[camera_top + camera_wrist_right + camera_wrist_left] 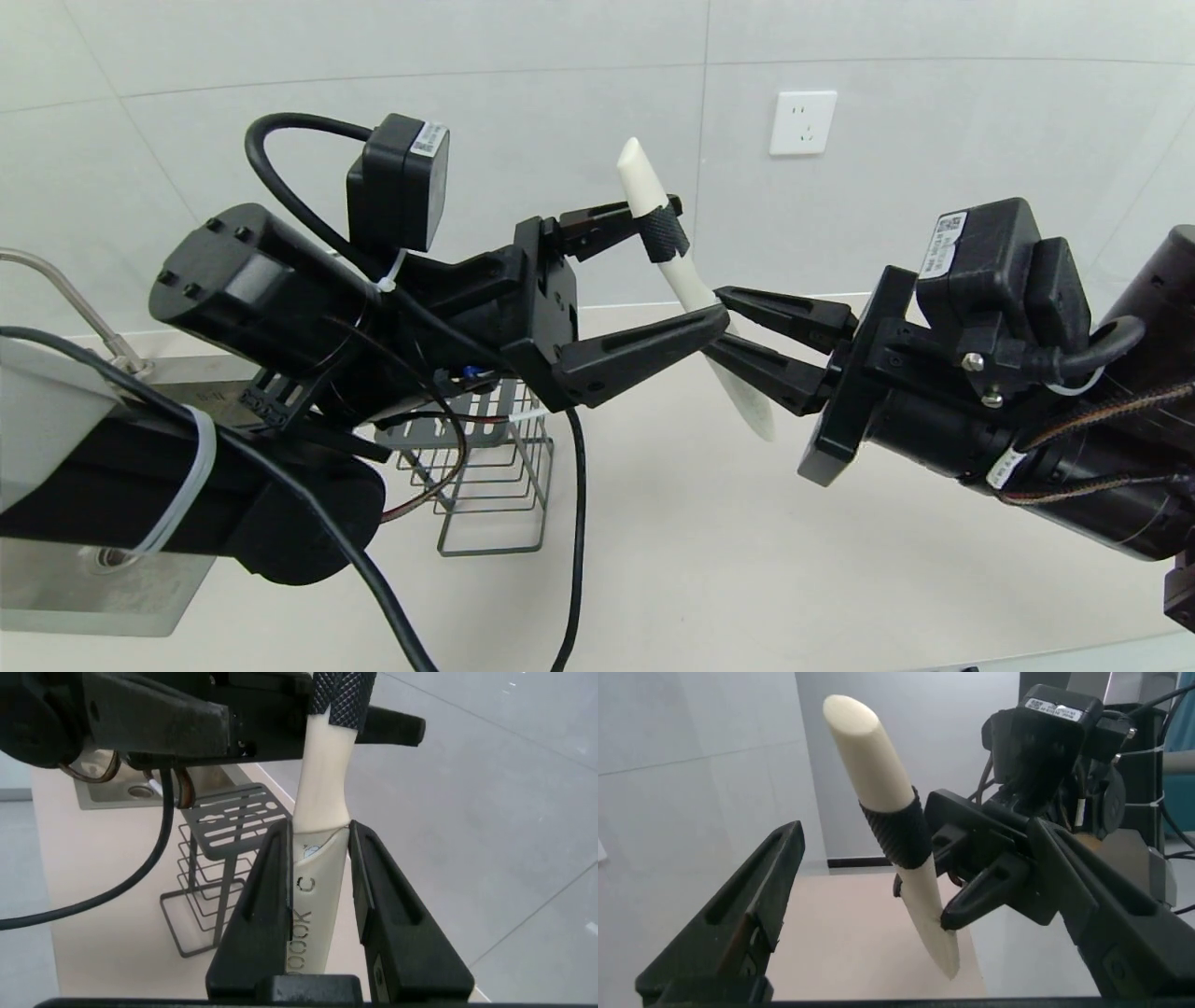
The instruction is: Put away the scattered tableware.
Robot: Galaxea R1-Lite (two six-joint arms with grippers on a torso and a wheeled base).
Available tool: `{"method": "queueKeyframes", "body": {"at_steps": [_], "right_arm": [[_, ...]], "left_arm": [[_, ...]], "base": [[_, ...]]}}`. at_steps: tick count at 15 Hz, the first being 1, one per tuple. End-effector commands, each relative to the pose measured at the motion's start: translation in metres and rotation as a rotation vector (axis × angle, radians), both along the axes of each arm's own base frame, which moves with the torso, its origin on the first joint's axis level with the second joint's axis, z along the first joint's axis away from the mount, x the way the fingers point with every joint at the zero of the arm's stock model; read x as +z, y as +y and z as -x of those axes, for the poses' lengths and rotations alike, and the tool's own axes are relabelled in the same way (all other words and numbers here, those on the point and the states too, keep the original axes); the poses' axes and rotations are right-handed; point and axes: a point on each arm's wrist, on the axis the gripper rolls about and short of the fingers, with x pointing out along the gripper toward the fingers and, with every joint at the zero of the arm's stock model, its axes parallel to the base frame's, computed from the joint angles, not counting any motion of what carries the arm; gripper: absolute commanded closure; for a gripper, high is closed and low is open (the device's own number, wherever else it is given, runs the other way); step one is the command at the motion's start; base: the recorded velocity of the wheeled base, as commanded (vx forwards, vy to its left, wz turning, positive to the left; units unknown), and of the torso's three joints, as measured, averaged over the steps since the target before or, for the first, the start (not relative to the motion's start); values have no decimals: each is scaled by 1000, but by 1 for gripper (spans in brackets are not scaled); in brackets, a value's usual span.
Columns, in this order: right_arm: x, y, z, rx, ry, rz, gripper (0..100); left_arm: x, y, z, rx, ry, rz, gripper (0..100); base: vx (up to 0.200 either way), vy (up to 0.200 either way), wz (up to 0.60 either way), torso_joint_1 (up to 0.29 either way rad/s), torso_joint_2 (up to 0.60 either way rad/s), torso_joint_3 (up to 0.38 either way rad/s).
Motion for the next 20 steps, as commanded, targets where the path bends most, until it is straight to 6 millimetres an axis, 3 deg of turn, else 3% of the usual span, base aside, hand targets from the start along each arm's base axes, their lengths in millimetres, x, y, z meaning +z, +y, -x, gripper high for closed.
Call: {"method": "queueKeyframes", "body": {"at_steps": [1, 3, 4, 11, 12, 17, 20], "right_arm": [[0, 0, 0, 2, 0, 1, 100], [-1, 1, 0, 3, 2, 4, 100], [-1, 1, 0, 5, 2, 4, 100], [1, 1, 0, 3, -3, -2, 100], [1, 1, 0, 3, -3, -2, 0], [-7, -2, 2, -7, 18, 16, 0], [-3, -9, 6, -27, 11, -3, 0]], "left_arm": [[2, 0, 0, 0, -5, 5, 0], [1, 0, 0, 0, -4, 4, 0], [1, 0, 0, 0, -4, 4, 100], [4, 1, 2, -1, -12, 8, 100], [4, 1, 2, -1, -14, 8, 100], [5, 6, -1, 62, 1, 34, 100], [8, 29, -1, 138, 2, 40, 100]], "base": [[0, 0, 0, 0, 0, 0], [0, 0, 0, 0, 0, 0], [0, 0, 0, 0, 0, 0], [0, 0, 0, 0, 0, 0], [0, 0, 0, 0, 0, 0], [0, 0, 0, 0, 0, 0], [0, 0, 0, 0, 0, 0]]}}
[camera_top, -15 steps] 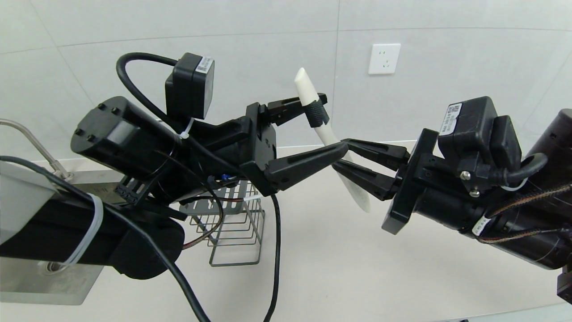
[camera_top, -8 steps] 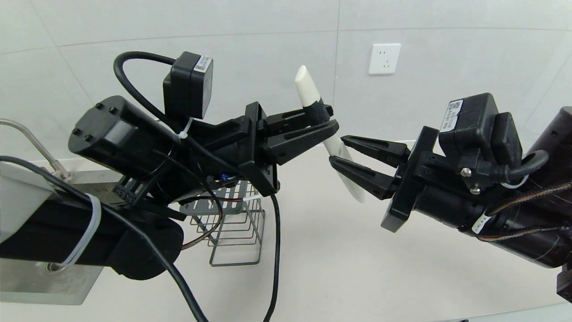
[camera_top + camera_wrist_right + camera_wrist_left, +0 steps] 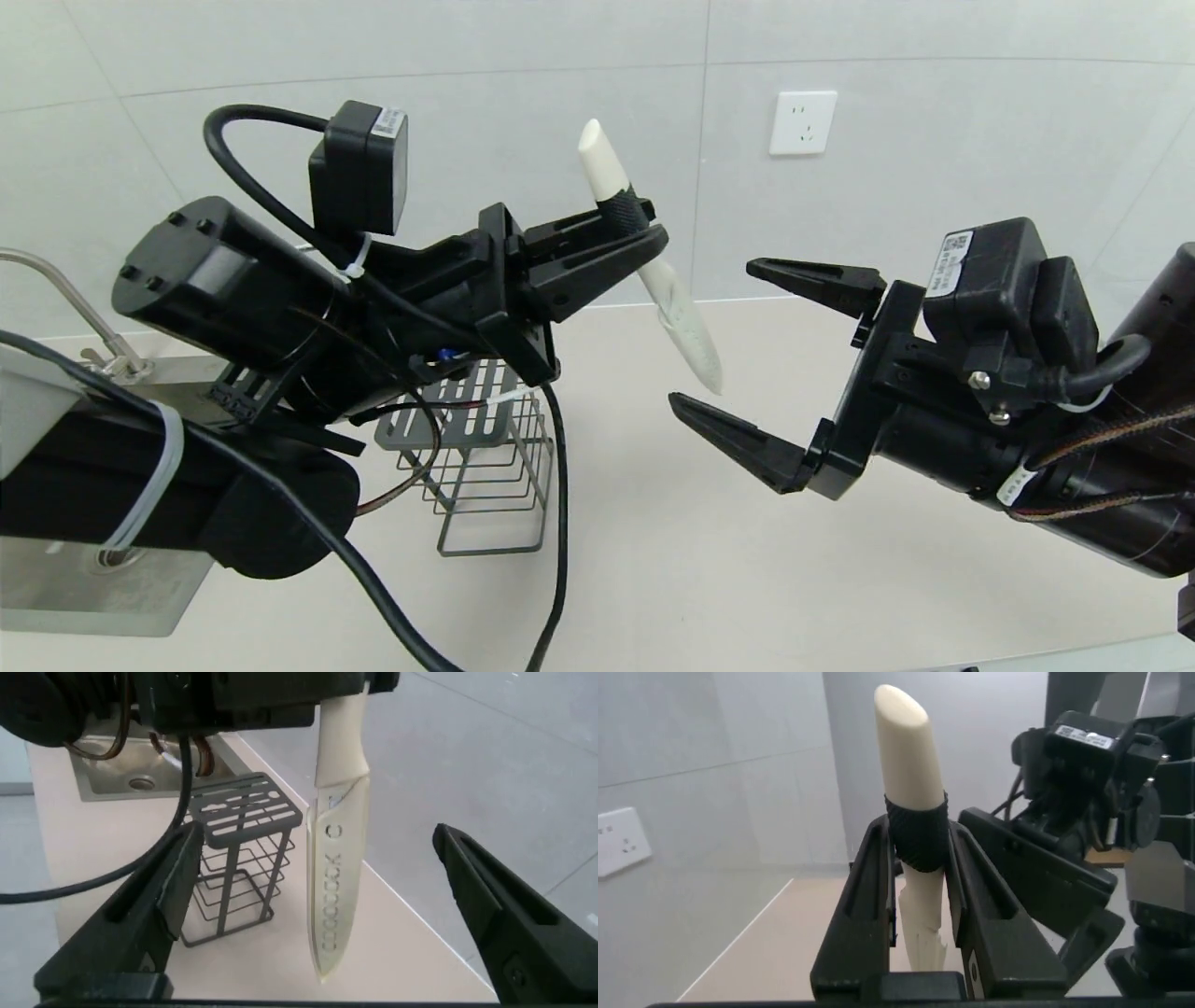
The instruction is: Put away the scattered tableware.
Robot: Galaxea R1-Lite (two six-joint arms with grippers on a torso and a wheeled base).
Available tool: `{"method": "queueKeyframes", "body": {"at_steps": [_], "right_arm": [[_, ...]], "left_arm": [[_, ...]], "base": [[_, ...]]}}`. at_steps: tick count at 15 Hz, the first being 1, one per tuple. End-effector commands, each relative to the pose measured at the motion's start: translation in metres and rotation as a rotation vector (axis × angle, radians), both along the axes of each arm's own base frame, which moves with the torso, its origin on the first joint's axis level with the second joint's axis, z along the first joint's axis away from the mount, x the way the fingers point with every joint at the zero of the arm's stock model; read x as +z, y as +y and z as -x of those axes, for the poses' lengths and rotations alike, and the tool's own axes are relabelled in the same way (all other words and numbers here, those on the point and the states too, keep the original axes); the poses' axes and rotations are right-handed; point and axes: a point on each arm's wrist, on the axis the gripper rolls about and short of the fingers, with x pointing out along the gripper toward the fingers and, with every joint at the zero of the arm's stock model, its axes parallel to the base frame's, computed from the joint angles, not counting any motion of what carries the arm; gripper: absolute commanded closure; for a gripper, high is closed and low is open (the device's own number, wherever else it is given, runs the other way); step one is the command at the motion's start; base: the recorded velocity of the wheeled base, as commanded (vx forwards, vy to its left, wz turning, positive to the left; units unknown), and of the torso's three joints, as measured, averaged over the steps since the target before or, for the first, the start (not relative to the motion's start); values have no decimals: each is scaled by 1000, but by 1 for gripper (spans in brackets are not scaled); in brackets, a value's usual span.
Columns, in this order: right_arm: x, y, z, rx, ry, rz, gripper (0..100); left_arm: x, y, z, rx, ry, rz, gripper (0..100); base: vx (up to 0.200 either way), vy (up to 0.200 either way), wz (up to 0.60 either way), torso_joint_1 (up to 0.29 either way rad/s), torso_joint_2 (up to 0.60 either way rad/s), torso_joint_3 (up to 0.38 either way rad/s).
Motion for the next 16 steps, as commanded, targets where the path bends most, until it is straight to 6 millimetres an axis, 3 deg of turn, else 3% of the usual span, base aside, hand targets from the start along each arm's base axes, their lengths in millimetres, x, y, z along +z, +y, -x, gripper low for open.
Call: {"method": "queueKeyframes", "body": {"at_steps": [1, 4, 5, 8, 11, 13, 14, 16], "right_arm": [[3, -10, 1, -35, 3, -16, 0], [-5, -45, 5, -164, 108, -80, 0], [-9, -59, 13, -194, 133, -93, 100], [-13, -101, 39, -311, 239, -231, 100], [-10, -143, 69, -444, 205, -357, 100], [4, -165, 101, -499, 74, -455, 100], [5, -169, 109, -511, 53, -469, 100], [-14, -185, 159, -596, -38, -506, 100]], "left_arm": [[4, 17, 7, 53, 4, 10, 100], [12, 40, 33, 118, 34, 21, 100], [17, 50, 42, 153, 57, 19, 100], [16, 79, 46, 308, 43, -45, 100], [20, 87, 51, 402, 19, -43, 100], [25, 89, 52, 452, 16, -14, 100], [26, 89, 53, 455, 14, -12, 100], [27, 94, 52, 480, 8, -16, 100]], "base": [[0, 0, 0, 0, 0, 0], [0, 0, 0, 0, 0, 0], [0, 0, 0, 0, 0, 0], [0, 0, 0, 0, 0, 0], [0, 0, 0, 0, 0, 0], [0, 0, 0, 0, 0, 0], [0, 0, 0, 0, 0, 0], [0, 0, 0, 0, 0, 0]]}}
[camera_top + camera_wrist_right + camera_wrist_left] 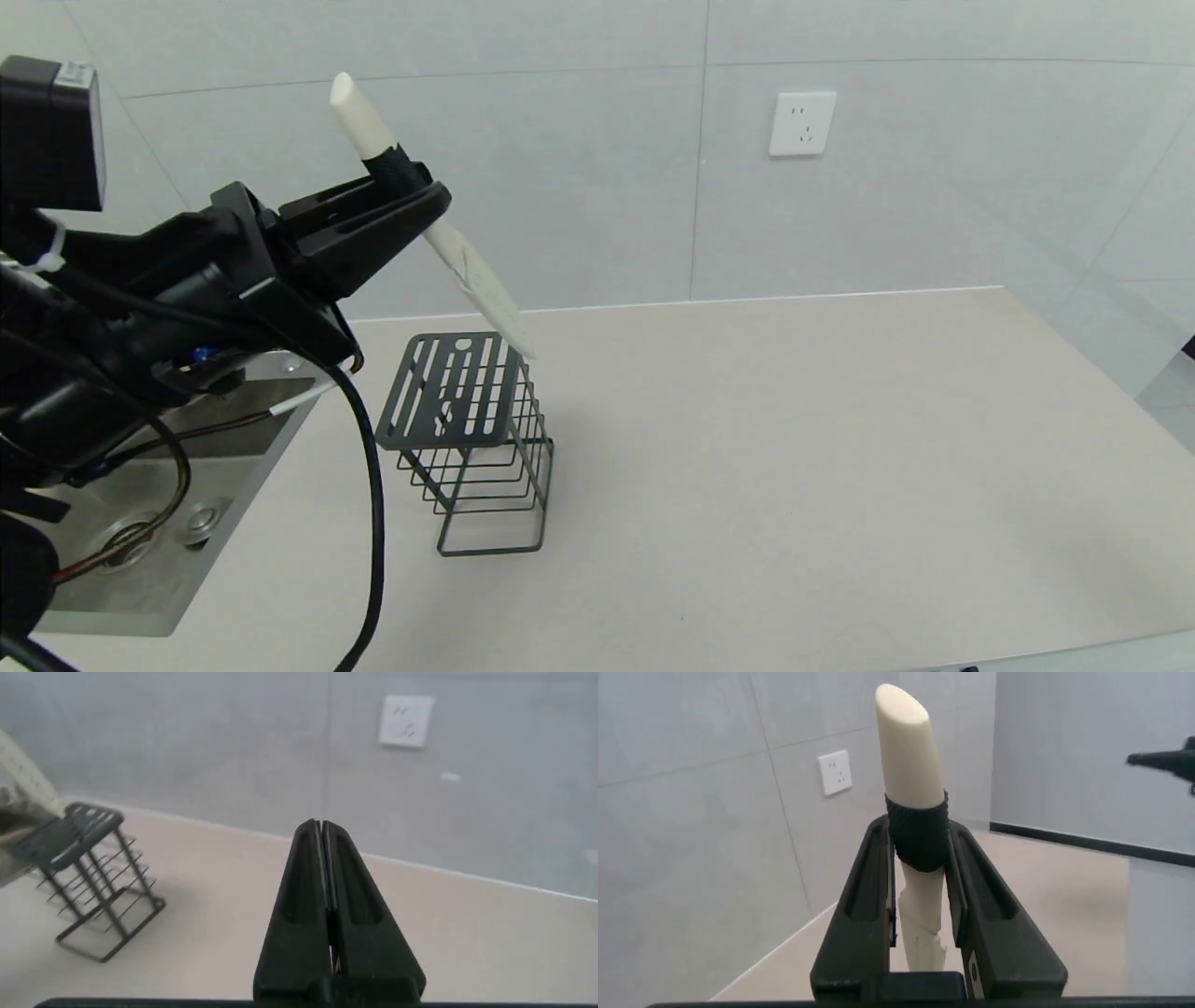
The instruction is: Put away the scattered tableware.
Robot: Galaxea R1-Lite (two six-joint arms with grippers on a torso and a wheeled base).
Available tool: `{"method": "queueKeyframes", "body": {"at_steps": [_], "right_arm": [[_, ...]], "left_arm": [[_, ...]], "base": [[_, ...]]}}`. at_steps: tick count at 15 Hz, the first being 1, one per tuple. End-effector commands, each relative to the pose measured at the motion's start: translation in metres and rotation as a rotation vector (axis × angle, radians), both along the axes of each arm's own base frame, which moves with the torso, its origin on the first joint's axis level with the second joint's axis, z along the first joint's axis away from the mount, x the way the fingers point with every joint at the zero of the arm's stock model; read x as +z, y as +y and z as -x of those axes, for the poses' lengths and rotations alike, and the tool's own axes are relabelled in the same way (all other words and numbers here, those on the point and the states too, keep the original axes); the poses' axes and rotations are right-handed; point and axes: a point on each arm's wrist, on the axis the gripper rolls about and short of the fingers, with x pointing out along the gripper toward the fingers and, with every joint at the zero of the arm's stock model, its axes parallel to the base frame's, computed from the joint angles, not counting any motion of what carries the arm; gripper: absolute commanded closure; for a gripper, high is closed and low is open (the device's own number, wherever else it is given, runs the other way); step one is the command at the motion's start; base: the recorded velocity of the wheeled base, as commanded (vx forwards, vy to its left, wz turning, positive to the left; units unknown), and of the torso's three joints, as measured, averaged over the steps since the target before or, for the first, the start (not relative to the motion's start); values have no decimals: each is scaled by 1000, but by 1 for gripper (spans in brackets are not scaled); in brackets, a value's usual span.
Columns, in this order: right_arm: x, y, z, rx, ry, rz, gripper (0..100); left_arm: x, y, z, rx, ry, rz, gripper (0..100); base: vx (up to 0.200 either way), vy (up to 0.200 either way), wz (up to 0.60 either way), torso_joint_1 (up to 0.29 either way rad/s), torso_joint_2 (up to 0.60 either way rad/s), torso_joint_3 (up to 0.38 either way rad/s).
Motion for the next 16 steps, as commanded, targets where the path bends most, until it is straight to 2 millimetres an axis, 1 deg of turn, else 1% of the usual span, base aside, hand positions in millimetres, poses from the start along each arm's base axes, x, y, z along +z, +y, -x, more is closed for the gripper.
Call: {"method": "queueKeyframes", "body": {"at_steps": [1, 2, 3, 4, 5, 6, 7, 8, 9, 10, 12, 14, 16], "right_arm": [[-34, -21, 76, -138, -120, -18, 100], [-50, -22, 93, -149, -103, -7, 100], [-59, -23, 101, -150, -83, 0, 100], [-79, -24, 114, -152, -37, 10, 100], [-98, -23, 115, -167, 17, 27, 100], [-103, -23, 114, -185, 32, 28, 100], [-122, -22, 113, -207, 61, 30, 100], [-138, -22, 110, -219, 203, 44, 100], [-143, -22, 109, -228, 257, 46, 100], [-159, -24, 108, -297, 421, 41, 100], [-158, -24, 108, -302, 419, 3, 100], [-158, -24, 108, -307, 415, -2, 100], [-158, -24, 108, -307, 415, -2, 100]], "left_arm": [[0, 6, 0, 34, -8, -19, 100], [1, 9, -2, 59, -19, -41, 100], [3, 9, -3, 66, -26, -56, 100], [7, 9, -4, 80, -41, -84, 100], [8, 8, -5, 88, -50, -110, 100], [8, 8, -6, 93, -53, -122, 100], [4, 7, -8, 100, -50, -157, 100], [1, 5, -11, 103, -47, -179, 100], [-2, 5, -13, 105, -41, -188, 100], [-7, 3, -18, 98, -48, -214, 100], [-10, 2, -20, 82, -50, -225, 100], [-17, 0, -28, 80, -27, -235, 100], [-21, -2, -39, 93, -47, -239, 100]], "base": [[0, 0, 0, 0, 0, 0], [0, 0, 0, 0, 0, 0], [0, 0, 0, 0, 0, 0], [0, 0, 0, 0, 0, 0], [0, 0, 0, 0, 0, 0], [0, 0, 0, 0, 0, 0], [0, 0, 0, 0, 0, 0], [0, 0, 0, 0, 0, 0], [0, 0, 0, 0, 0, 0], [0, 0, 0, 0, 0, 0], [0, 0, 0, 0, 0, 0], [0, 0, 0, 0, 0, 0], [0, 0, 0, 0, 0, 0]]}}
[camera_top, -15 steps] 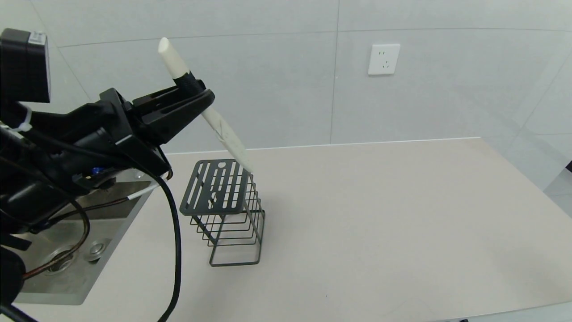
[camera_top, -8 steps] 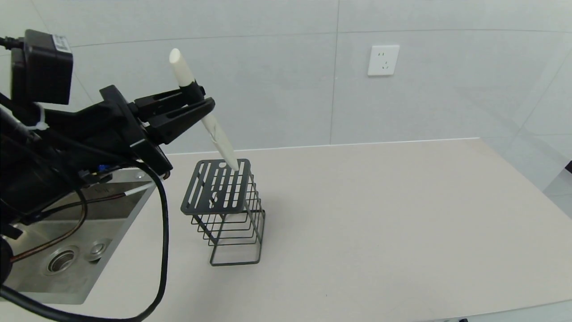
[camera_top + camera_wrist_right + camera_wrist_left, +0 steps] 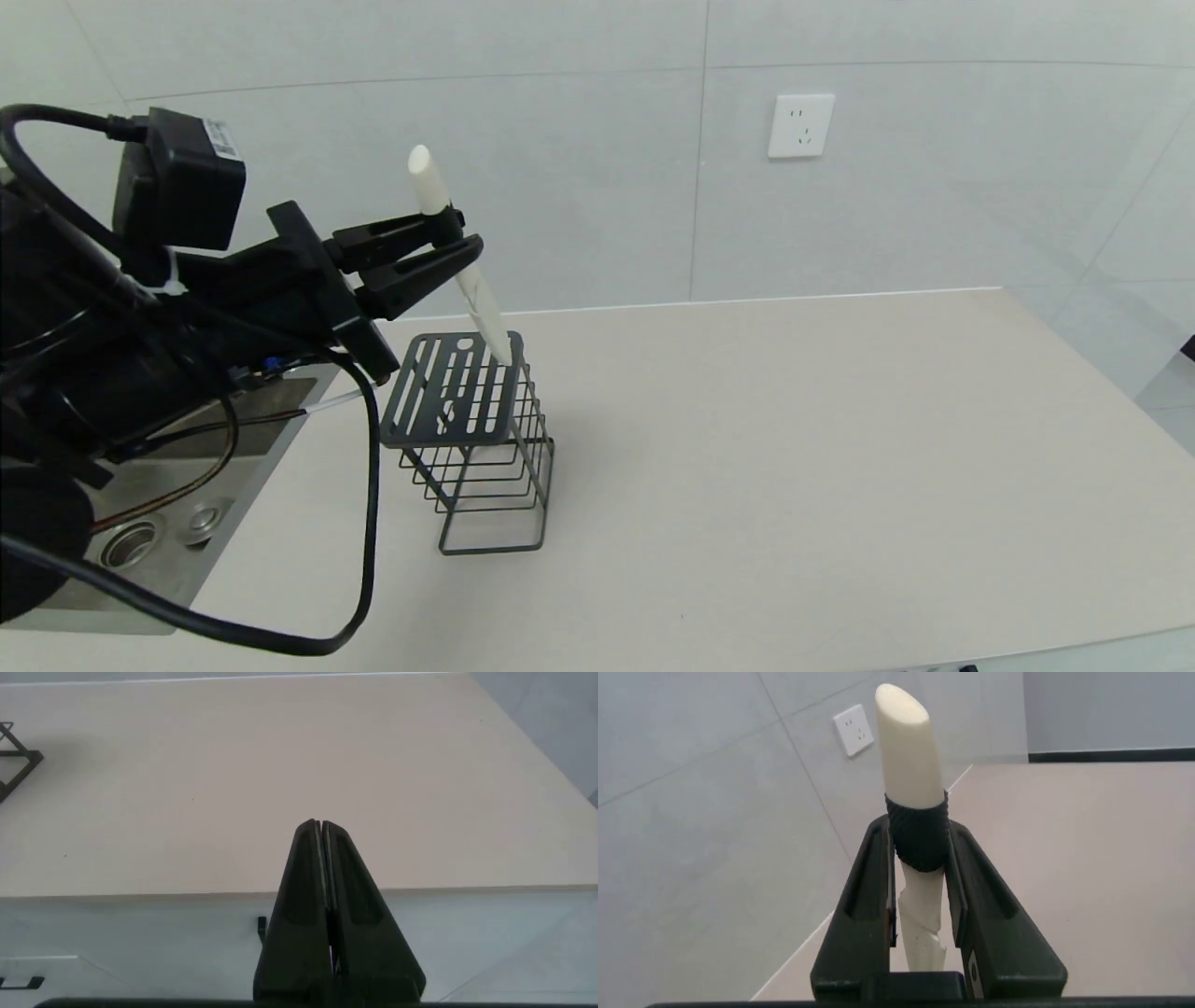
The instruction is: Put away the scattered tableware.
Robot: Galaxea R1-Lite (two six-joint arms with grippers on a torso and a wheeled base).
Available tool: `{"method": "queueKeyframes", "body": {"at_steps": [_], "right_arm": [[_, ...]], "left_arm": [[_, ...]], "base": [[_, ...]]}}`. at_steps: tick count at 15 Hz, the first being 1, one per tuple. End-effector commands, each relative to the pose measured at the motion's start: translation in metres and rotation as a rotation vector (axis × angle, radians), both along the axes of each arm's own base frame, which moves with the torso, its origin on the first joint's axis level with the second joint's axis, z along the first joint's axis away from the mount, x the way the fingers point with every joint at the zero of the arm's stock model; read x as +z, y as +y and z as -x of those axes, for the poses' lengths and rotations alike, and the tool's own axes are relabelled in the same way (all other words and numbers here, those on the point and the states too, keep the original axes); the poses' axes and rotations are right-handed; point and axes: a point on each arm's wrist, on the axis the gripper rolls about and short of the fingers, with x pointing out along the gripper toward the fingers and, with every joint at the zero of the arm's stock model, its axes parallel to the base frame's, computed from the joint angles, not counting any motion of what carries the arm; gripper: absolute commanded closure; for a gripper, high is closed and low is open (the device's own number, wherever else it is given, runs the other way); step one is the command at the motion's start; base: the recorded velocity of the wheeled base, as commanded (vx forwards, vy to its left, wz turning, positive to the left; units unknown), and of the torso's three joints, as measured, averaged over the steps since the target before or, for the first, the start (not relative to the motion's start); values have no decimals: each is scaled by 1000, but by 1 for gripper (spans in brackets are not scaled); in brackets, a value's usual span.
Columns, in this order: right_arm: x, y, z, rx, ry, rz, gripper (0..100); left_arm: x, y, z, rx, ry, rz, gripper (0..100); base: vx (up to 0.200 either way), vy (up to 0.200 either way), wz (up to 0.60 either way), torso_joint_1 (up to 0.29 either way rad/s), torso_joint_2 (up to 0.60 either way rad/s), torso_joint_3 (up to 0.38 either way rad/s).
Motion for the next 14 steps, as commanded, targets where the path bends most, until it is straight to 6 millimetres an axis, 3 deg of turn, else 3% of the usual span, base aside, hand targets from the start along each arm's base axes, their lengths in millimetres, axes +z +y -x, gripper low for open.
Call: {"method": "queueKeyframes", "body": {"at_steps": [1, 5, 14], "right_arm": [[-1, 0, 0, 0, 2, 0, 100], [-1, 0, 0, -2, 2, -1, 100], [-1, 0, 0, -2, 1, -3, 100]], "left_arm": [[-6, -3, -17, 11, -6, -1, 100], [1, 7, -21, 51, -34, 4, 100], [-12, 6, -17, 72, -8, -18, 100]], "base": [[0, 0, 0, 0, 0, 0], [0, 0, 0, 0, 0, 0], [0, 0, 0, 0, 0, 0]]}}
